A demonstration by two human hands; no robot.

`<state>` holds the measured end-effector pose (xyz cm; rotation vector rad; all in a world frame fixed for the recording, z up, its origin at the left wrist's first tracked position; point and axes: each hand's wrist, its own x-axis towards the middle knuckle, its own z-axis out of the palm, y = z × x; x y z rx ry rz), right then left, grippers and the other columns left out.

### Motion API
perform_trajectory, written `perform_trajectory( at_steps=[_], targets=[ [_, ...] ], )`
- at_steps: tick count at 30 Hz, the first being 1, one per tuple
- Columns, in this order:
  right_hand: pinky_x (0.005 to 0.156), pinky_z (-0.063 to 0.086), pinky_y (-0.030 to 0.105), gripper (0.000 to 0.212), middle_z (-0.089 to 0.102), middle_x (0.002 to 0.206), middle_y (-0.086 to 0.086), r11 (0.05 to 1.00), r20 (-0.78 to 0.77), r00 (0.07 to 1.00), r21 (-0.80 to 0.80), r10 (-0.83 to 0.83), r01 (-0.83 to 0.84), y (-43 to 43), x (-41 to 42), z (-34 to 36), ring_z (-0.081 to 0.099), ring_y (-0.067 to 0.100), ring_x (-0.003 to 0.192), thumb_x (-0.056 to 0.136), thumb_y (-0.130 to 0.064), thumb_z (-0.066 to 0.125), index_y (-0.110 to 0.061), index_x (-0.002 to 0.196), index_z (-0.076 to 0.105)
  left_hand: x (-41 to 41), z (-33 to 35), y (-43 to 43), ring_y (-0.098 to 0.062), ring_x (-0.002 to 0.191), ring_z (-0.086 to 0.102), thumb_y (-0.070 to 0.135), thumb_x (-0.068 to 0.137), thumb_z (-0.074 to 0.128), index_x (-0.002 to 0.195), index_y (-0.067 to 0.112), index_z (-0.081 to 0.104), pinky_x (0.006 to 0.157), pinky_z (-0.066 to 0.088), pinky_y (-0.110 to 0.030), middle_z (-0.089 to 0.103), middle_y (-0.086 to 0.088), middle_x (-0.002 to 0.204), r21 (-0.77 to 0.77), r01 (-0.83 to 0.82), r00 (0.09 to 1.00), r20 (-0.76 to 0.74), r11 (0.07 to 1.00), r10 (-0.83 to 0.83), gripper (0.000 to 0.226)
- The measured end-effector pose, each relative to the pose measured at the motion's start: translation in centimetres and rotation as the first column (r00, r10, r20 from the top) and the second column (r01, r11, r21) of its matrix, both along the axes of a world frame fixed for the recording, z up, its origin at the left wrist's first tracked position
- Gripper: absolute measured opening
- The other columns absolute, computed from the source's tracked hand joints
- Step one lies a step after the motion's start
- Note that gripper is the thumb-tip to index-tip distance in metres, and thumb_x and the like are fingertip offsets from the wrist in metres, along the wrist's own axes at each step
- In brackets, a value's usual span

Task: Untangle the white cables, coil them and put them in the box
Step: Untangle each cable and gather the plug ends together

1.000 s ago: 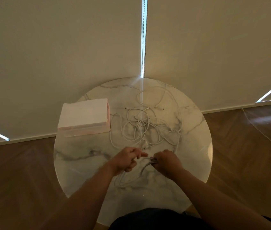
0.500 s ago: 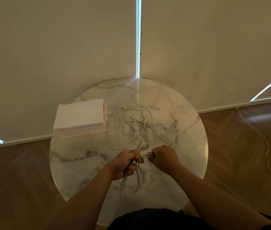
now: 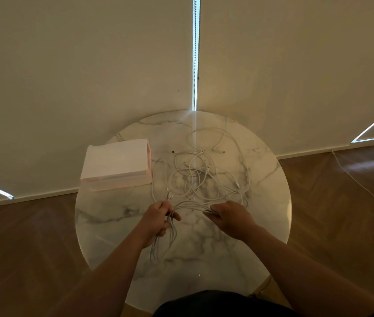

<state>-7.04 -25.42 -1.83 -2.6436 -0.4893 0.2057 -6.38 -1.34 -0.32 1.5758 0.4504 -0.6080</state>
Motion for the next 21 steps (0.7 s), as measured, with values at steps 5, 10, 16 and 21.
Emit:
perform_trajectory(
  at_steps=[5, 10, 16, 21],
  targets=[
    [0.056, 0.031, 0.027, 0.053, 0.062, 0.068, 0.006, 0.999, 0.048, 0.998, 0.006, 0.041, -0.041, 0.2, -0.3, -0.1, 0.06, 0.026, 0.065, 0.085, -0.066, 0.019, -0.025, 0.069, 0.048, 0.0, -0.4, -0.3, -0.005, 0.037, 0.043, 0.027, 0.105, 0.035, 0.083, 0.005, 0.053, 0.046, 0.033, -0.026, 0.073, -0.006, 0.072, 0.25, -0.066, 0.977, 0.215, 0.966, 0.011, 0.036],
    [0.056, 0.031, 0.028, 0.041, 0.063, 0.069, 0.009, 0.998, 0.052, 0.997, 0.0, 0.059, -0.06, 0.1, -0.3, -0.2, 0.06, 0.029, 0.065, 0.095, -0.051, 0.044, -0.018, 0.074, 0.058, 0.4, -1.4, -0.2, -0.001, 0.047, 0.051, 0.022, 0.104, 0.039, 0.068, 0.011, 0.051, 0.061, 0.038, -0.029, 0.065, 0.003, 0.052, 0.468, 0.012, 0.925, 0.33, 0.883, -0.188, 0.039],
    [0.057, 0.034, 0.03, 0.046, 0.065, 0.075, 0.01, 0.997, 0.073, 0.995, -0.028, 0.068, -0.066, 0.1, -0.5, -0.1, 0.061, 0.03, 0.072, 0.095, -0.056, 0.038, -0.019, 0.079, 0.06, 0.1, -2.3, -0.3, -0.014, 0.072, 0.063, 0.033, 0.102, 0.038, 0.071, 0.023, 0.046, 0.07, 0.047, -0.032, 0.07, 0.011, 0.061, 0.662, 0.094, 0.882, 0.291, 0.744, -0.37, 0.033],
    [0.055, 0.038, 0.031, 0.058, 0.064, 0.073, 0.008, 0.998, 0.072, 0.995, 0.017, 0.062, -0.063, 0.2, -0.7, 0.0, 0.061, 0.029, 0.07, 0.087, -0.065, 0.023, -0.02, 0.078, 0.059, 0.2, -1.7, -0.3, -0.013, 0.067, 0.065, 0.027, 0.103, 0.04, 0.07, 0.022, 0.044, 0.067, 0.047, -0.032, 0.066, 0.01, 0.054, 0.657, 0.061, 0.861, 0.347, 0.751, -0.373, 0.033]
  ],
)
